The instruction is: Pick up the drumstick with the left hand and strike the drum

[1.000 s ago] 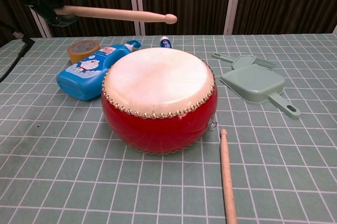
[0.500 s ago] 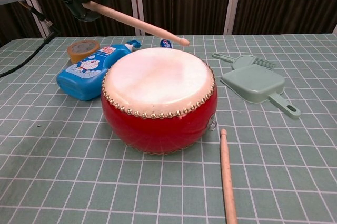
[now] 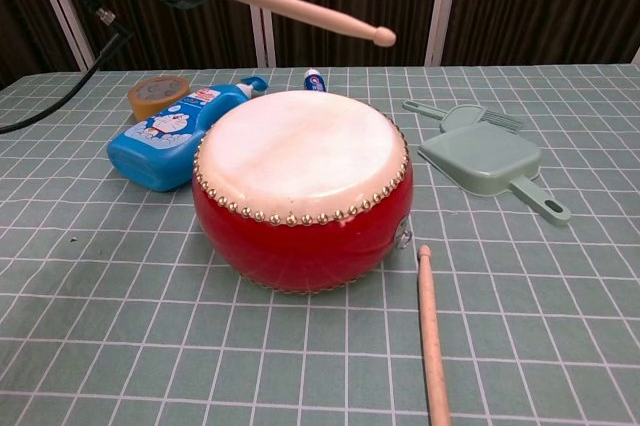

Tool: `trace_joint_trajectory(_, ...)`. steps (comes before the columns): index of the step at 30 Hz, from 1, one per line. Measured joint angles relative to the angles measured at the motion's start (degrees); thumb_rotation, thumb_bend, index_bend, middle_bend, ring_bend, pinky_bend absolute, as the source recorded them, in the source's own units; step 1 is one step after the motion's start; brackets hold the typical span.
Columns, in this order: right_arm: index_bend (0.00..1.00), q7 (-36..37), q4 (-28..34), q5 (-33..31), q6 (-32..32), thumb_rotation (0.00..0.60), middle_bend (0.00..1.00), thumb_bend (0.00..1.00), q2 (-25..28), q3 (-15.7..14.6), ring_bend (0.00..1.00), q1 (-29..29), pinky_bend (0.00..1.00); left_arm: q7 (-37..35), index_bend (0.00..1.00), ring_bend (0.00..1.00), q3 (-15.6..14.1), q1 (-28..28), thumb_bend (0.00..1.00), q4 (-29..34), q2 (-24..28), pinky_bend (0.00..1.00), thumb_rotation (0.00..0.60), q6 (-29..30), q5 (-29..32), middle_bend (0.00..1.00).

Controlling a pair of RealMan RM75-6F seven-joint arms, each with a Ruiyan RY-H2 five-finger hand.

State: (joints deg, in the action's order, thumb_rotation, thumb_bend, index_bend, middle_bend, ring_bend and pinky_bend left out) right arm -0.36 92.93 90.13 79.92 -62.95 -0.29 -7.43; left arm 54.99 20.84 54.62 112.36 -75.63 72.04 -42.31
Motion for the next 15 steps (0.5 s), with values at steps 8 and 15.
trace_joint_trajectory(8, 0.0, -0.1, 0.1, -0.4, -0.2, 0.6, 0.0, 0.35, 0.0, 0.1, 0.0, 0.0, 0.0, -5.2, 0.78, 1.0, -0.2, -0.2, 0.7, -1.1, -0.7, 0.99, 0.6, 1.3, -7.0, 1.0)
trace_joint_trajectory(15, 0.0, 0.1, 0.2, -0.5, -0.2, 0.6, 0.0, 0.35, 0.0, 0.1, 0.0, 0.0, 0.0, -5.1, 0.78, 1.0, -8.9, -1.7, 0.68, -6.8, -3.3, 0.99, 0.6, -1.0, -8.2, 1.0)
